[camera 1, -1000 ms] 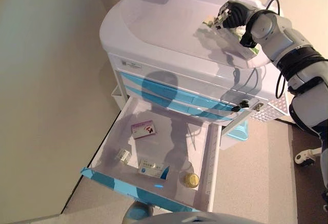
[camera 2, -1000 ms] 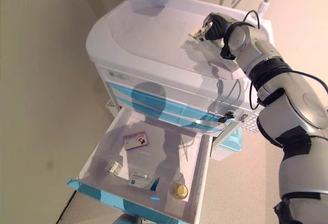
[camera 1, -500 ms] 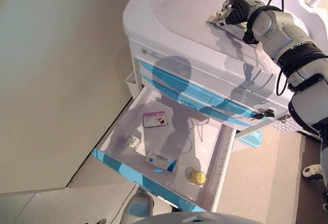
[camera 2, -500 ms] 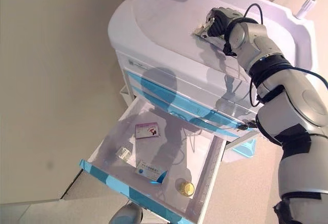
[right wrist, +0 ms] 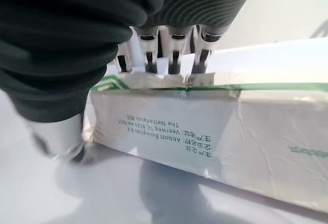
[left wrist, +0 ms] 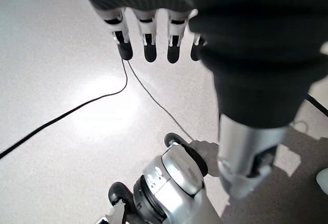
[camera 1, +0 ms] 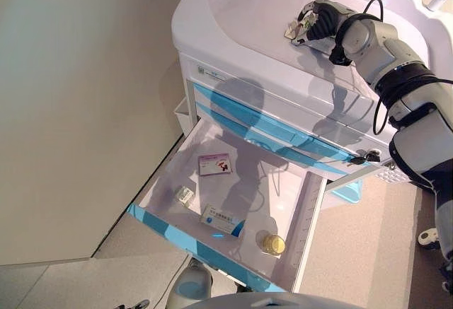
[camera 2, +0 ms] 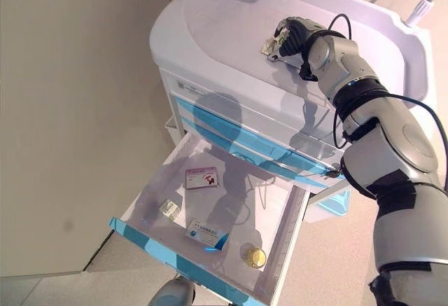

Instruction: Open the drawer and pick up the medicine

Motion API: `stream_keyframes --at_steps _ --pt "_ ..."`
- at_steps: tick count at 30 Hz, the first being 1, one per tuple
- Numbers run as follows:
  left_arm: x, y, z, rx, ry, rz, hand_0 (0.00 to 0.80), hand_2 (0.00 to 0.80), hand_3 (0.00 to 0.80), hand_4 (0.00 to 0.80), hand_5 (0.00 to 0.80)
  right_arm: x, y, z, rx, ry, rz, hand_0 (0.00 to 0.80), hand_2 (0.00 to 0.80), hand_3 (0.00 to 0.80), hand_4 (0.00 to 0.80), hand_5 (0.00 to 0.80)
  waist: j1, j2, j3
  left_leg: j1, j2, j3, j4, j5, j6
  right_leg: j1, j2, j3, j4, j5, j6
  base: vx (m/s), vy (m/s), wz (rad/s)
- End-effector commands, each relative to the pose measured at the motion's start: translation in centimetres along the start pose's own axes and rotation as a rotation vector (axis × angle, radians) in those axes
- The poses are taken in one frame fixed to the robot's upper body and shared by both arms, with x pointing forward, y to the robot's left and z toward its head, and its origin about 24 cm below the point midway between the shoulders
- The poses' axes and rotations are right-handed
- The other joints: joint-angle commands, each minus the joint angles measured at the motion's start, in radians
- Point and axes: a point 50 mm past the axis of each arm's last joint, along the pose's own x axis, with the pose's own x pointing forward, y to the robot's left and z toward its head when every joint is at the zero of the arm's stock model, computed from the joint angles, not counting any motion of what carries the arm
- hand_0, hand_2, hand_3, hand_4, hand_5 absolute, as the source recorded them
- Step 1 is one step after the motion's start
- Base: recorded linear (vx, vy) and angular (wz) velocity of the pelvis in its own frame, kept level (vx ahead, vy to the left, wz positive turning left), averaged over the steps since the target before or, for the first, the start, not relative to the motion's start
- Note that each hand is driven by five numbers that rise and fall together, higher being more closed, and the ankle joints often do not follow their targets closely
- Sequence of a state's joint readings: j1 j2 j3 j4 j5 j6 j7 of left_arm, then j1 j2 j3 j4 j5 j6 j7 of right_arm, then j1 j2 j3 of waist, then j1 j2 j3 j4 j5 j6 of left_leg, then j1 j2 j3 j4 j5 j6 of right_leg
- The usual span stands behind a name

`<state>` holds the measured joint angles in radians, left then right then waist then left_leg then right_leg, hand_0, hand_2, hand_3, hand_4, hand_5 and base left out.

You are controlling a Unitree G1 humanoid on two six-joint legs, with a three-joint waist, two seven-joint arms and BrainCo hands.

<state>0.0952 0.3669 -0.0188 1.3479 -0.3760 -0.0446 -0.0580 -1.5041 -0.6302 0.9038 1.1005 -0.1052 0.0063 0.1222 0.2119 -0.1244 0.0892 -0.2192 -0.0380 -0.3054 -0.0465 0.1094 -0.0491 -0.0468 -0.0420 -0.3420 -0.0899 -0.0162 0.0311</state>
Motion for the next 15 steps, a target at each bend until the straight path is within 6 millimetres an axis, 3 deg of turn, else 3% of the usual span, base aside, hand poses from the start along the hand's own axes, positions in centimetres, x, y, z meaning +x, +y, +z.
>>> stream_keyframes --at_steps 1,10,15 --pt "0.1 0.1 1.2 -0.001 -0.019 0.016 0.0 0.0 0.0 0.0 0.0 0.1 0.7 0.4 0.031 -0.026 -0.003 0.0 0.0 0.0 0.0 0.0 0.027 -0.037 0.016 0.041 -0.057 0.016 -0.009 -0.024 0.031 -0.04 -0.063 0.009 0.08 0.062 0.07 0.0 0.0 0.0" --pt "0.2 -0.3 1.6 -0.016 -0.034 0.019 0.0 0.0 0.0 0.0 0.0 -0.9 -2.4 1.1 0.067 -0.139 -0.155 0.0 0.0 0.0 0.0 0.0 0.018 -0.033 0.006 0.05 -0.061 0.007 -0.01 -0.028 0.03 -0.029 -0.069 -0.002 0.083 0.057 0.071 0.0 0.0 0.0" --pt "0.2 -0.1 1.8 -0.023 -0.042 0.026 0.0 0.0 0.0 0.0 0.0 -2.6 -5.6 1.1 0.248 -0.247 -0.297 0.0 0.0 0.0 0.0 0.0 0.013 -0.035 -0.002 0.063 -0.06 0.007 -0.012 -0.033 0.027 -0.016 -0.069 -0.007 0.083 0.053 0.073 -0.004 0.005 0.04"
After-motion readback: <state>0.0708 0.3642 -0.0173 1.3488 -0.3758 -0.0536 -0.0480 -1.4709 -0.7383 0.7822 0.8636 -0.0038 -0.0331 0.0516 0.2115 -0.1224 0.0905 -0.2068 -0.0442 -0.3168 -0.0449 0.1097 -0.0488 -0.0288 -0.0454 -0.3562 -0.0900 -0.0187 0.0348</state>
